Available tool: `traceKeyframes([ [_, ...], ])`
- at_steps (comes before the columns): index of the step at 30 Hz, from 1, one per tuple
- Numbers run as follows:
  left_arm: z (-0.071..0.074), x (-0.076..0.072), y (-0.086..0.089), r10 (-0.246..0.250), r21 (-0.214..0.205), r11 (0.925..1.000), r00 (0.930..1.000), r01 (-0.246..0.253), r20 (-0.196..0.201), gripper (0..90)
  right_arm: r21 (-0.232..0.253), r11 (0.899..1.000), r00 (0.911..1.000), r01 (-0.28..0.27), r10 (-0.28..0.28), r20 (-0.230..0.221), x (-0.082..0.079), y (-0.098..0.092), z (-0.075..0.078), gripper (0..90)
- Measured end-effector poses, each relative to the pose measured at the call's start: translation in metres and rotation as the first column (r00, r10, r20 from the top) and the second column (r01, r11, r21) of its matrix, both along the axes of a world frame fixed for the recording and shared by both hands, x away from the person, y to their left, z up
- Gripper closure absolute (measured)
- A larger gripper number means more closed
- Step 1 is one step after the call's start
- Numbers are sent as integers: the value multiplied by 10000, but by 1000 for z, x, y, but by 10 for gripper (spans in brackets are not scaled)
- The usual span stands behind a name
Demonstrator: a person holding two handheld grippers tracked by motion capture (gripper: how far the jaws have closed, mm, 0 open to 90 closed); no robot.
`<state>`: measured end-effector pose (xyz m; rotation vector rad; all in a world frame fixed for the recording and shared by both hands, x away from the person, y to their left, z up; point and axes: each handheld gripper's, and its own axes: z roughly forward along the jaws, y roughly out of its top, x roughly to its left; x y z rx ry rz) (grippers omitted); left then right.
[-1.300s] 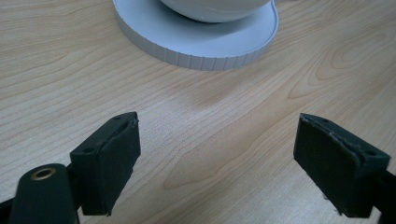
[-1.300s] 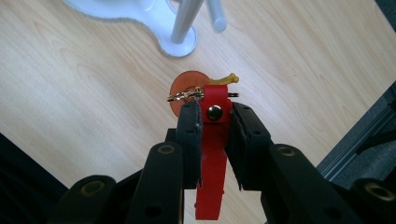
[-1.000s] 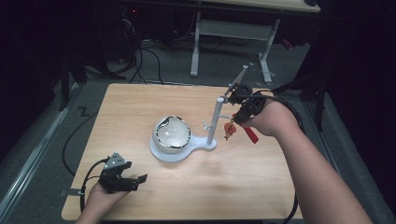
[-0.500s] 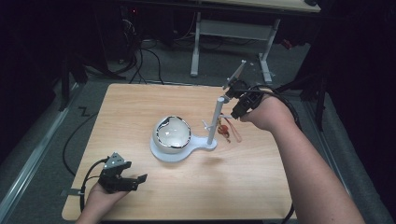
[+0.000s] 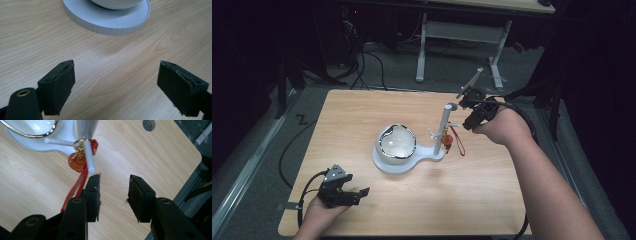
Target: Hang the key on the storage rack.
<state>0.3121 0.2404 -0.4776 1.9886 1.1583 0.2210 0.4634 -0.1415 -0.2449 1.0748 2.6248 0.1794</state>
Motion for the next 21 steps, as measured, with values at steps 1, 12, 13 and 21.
traceKeyframes([
  [1,0,-1,1,29,-1,10000,10000,-29,2,154,31,9999,9999,106,-106,5,-1,-2,-2,581],
  [12,-3,-4,2,-44,31,10000,10000,44,52,154,720,9934,9958,894,-906,141,-6,-35,-42,491],
  [13,-3,-4,1,-62,51,10000,10000,62,36,154,785,9928,9956,908,-923,146,-6,-39,-48,488],
  [21,-5,-4,-2,-165,160,9997,9999,165,-2,154,1275,9798,9877,1543,-1565,74,-17,-70,-105,437],
])
